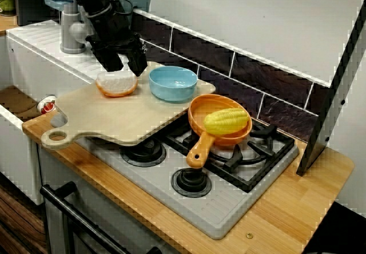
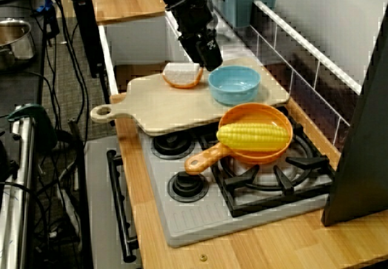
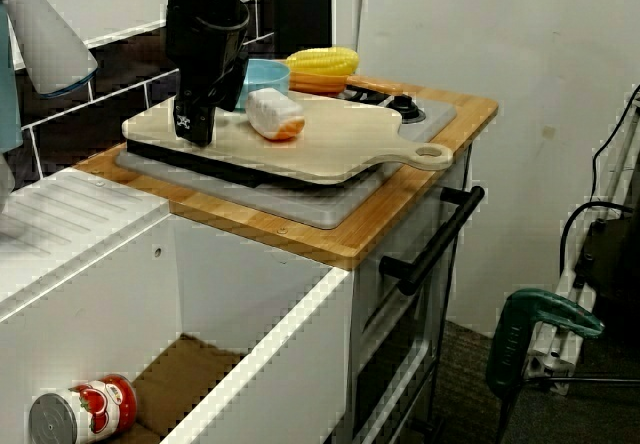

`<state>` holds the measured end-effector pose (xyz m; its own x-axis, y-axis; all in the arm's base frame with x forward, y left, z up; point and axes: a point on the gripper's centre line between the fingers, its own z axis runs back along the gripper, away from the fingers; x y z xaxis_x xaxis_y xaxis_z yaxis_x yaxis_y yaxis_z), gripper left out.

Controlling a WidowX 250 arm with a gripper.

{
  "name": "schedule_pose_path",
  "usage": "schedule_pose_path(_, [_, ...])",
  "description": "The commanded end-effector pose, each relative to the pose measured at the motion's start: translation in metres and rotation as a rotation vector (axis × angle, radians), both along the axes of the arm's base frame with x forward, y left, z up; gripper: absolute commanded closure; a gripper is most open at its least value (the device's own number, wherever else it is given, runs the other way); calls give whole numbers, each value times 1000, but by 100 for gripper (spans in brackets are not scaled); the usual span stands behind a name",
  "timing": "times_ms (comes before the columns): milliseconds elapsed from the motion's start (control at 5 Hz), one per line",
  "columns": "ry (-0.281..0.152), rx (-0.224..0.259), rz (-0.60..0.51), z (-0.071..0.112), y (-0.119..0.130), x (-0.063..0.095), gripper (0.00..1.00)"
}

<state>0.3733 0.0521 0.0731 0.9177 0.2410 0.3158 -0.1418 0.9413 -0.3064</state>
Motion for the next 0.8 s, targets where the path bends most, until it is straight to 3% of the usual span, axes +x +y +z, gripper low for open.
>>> schedule_pose_path(0, [-45,0,-11,24,0,-4,0])
schedule_pose_path(600, [-40,-13,-36,30,-6,-12,0])
